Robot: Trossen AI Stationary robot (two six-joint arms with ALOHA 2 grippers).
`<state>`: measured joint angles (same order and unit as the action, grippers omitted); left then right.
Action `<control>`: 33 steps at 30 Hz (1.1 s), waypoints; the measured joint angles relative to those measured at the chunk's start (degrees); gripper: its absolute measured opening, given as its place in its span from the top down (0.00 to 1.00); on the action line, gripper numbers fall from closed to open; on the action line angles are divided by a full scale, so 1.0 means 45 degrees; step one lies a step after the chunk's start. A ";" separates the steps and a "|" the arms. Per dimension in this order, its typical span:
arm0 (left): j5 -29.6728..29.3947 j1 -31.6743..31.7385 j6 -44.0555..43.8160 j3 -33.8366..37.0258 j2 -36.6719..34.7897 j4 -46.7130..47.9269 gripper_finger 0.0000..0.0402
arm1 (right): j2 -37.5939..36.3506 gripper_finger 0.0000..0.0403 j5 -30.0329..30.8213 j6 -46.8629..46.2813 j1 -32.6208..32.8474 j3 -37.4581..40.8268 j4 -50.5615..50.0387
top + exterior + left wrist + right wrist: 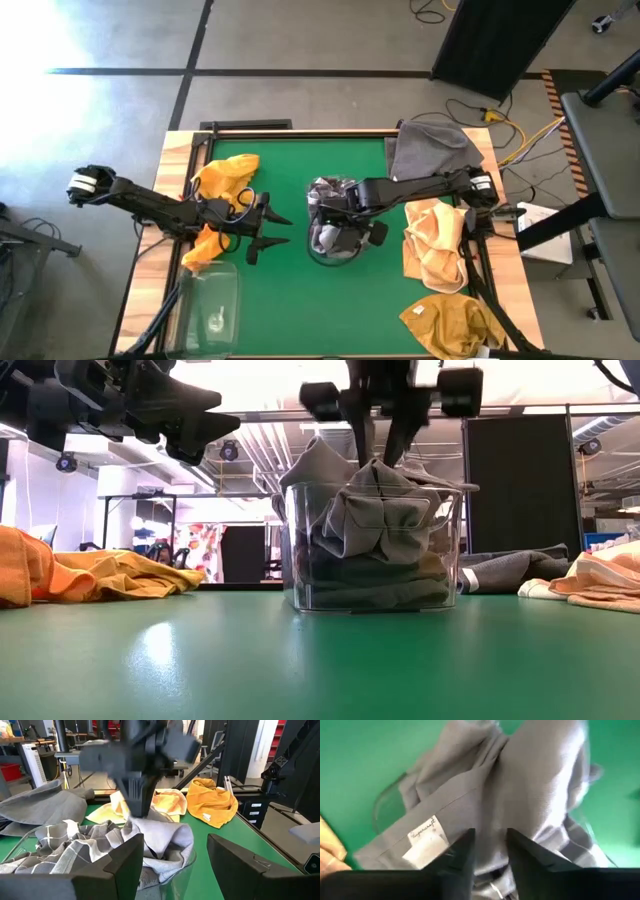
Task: Sort towels by color in basket
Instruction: Put the light gray towel into the top transparent bin
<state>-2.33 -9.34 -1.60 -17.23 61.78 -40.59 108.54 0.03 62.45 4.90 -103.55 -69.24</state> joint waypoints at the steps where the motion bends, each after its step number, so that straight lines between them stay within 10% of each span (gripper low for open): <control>1: 0.0000 0.0000 -0.0002 0.0000 0.0000 0.0002 0.49 | 0.0083 0.84 -0.0007 0.0142 -0.0057 0.0218 0.0246; 13: -0.0005 0.0000 -0.0005 0.0000 0.0000 0.0014 0.49 | 0.2918 0.97 -0.3100 0.0768 -0.0199 0.0768 0.1735; 24: -0.0005 0.0000 -0.0240 0.0000 0.0000 0.0323 0.49 | 0.2709 0.97 -0.3109 -0.0769 -0.0173 0.0051 0.1923; 33: -0.0005 0.0000 -0.0216 0.0000 0.0000 0.0342 0.49 | 0.1917 0.76 -0.2629 -0.2621 -0.0114 -0.1224 0.0497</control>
<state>-2.35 -9.34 -2.57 -17.23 61.78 -39.05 117.16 -11.80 50.65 4.38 -109.06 -67.00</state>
